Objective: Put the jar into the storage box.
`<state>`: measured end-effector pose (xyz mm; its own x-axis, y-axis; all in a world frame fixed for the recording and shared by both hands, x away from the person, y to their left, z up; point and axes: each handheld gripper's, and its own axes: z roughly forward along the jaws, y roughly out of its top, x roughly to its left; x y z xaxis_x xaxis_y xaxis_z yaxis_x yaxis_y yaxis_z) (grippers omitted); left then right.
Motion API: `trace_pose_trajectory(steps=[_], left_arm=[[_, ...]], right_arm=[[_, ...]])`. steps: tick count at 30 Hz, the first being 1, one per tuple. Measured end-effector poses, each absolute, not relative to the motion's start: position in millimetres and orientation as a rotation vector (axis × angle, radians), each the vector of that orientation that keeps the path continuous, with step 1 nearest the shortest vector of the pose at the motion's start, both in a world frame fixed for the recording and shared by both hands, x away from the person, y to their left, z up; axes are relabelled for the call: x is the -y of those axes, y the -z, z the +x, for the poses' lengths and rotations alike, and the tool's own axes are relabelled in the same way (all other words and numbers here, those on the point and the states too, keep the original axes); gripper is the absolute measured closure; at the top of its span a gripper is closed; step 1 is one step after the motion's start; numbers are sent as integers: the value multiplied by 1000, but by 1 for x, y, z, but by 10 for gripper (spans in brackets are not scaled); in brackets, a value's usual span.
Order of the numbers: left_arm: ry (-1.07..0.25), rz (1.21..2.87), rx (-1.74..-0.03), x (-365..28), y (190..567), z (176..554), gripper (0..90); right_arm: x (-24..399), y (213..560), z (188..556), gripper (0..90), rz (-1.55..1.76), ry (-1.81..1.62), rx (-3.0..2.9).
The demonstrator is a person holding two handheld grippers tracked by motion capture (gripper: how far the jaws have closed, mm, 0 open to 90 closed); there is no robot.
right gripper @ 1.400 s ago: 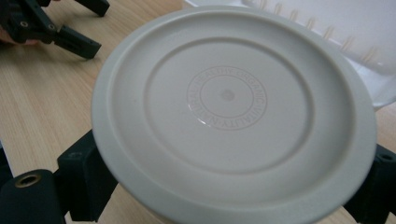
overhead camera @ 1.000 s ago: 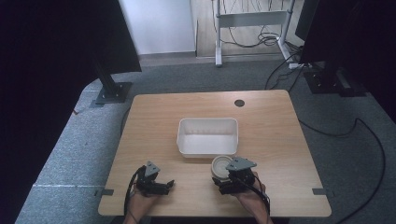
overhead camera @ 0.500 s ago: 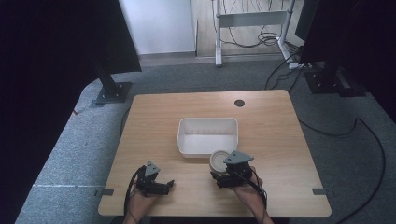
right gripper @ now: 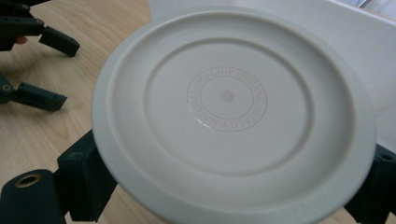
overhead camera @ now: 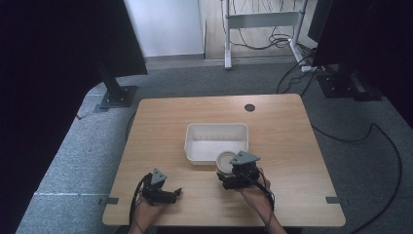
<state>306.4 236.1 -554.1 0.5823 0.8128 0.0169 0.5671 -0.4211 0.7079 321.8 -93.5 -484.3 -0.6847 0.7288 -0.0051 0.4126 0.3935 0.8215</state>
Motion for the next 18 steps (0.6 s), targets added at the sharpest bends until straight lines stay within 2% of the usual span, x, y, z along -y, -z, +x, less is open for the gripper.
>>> trace_pose_trajectory(steps=[18], left_arm=[[-474,2145,-1093,-236,554,306,19]], right_arm=[[88,482,346,94,1008,-1158,-2275]])
